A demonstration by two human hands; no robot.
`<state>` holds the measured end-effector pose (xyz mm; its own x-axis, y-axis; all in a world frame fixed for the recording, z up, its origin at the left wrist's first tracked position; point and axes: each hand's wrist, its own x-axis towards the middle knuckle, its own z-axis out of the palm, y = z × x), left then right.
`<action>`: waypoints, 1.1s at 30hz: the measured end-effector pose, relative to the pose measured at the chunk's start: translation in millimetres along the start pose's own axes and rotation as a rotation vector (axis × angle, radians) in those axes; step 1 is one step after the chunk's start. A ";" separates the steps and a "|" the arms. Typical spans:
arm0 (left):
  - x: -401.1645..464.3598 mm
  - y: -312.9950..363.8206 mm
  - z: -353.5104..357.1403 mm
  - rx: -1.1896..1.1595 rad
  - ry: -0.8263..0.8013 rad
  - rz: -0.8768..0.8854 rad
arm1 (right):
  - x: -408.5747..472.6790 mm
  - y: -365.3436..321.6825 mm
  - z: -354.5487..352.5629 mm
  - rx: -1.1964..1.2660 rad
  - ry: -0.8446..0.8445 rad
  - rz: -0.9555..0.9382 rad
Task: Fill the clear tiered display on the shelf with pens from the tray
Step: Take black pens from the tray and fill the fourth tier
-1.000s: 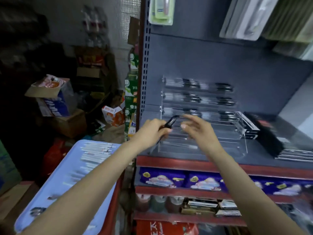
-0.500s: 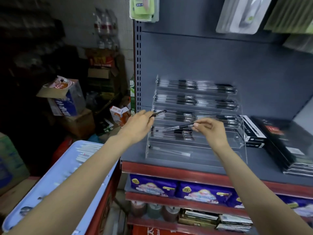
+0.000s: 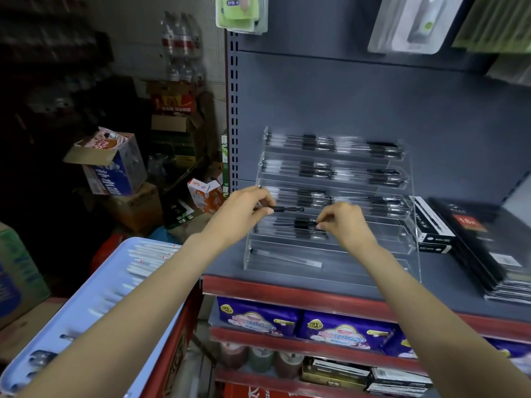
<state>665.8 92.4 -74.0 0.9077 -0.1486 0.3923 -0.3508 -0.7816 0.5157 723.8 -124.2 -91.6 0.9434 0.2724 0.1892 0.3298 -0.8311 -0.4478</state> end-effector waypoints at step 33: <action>-13.9 -18.5 13.6 -0.206 0.111 -0.443 | -10.2 -10.3 -10.8 0.083 -0.069 0.024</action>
<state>662.7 100.7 -99.4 0.9538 0.2445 0.1748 0.0141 -0.6174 0.7865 710.4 -123.7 -79.5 0.9502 0.2886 0.1180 0.3065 -0.7956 -0.5226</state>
